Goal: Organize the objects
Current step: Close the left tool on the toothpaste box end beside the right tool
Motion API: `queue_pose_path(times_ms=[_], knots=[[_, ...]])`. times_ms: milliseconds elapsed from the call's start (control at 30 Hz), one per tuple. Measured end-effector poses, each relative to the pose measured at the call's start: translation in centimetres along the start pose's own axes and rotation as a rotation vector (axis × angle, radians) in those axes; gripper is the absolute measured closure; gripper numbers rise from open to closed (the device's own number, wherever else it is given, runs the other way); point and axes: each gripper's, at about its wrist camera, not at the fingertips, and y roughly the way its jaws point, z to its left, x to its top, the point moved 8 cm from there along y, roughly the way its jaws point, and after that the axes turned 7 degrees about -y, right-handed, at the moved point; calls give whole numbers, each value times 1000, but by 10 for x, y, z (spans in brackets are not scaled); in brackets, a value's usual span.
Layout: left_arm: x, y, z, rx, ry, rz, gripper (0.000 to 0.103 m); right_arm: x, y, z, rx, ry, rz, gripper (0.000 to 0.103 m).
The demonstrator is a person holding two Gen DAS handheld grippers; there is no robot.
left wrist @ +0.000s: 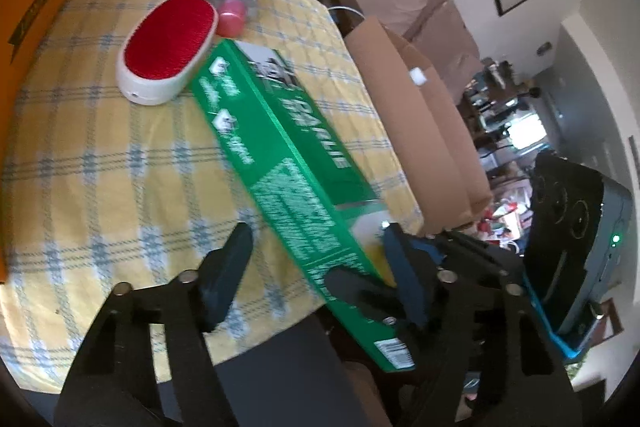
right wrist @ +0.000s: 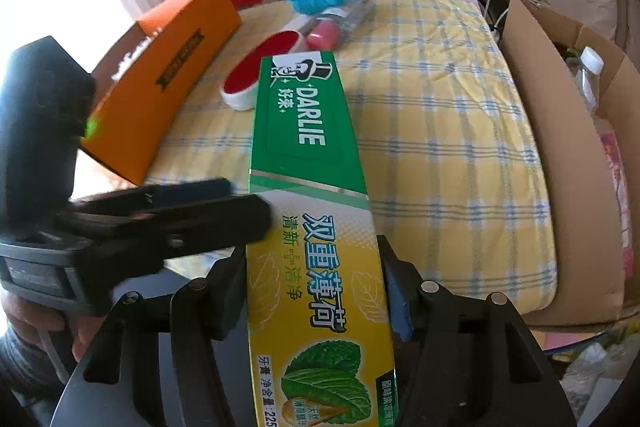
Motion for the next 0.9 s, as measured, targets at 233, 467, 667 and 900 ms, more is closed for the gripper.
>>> queue_pose_path(times_ms=[233, 467, 667, 900], knots=[[4, -15, -9, -10, 0, -29, 52, 4, -9, 11, -10, 7, -29, 45], [15, -45, -22, -29, 5, -94, 54, 21, -31, 24, -34, -30, -66, 45], [34, -84, -20, -18, 4, -162, 55, 51, -45, 50, -28, -90, -98, 45], [59, -133, 0, 22, -8, -241, 54, 90, -43, 89, 20, -138, -120, 45]])
